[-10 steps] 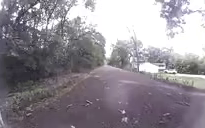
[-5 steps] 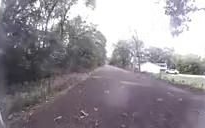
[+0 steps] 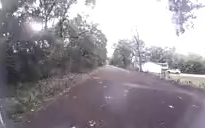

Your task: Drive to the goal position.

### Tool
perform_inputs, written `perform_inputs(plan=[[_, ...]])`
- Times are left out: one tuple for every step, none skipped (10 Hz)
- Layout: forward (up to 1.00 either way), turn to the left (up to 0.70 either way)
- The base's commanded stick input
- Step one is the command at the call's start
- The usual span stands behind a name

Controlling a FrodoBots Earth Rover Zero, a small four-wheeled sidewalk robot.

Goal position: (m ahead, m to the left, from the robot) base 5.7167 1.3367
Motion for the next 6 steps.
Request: perform_inputs(plan=[[0.70, 0.00], [0.70, 0.00], [0.70, -0.02], [0.70, -0.07], [0.70, -0.11], [0.70, -0.11]])
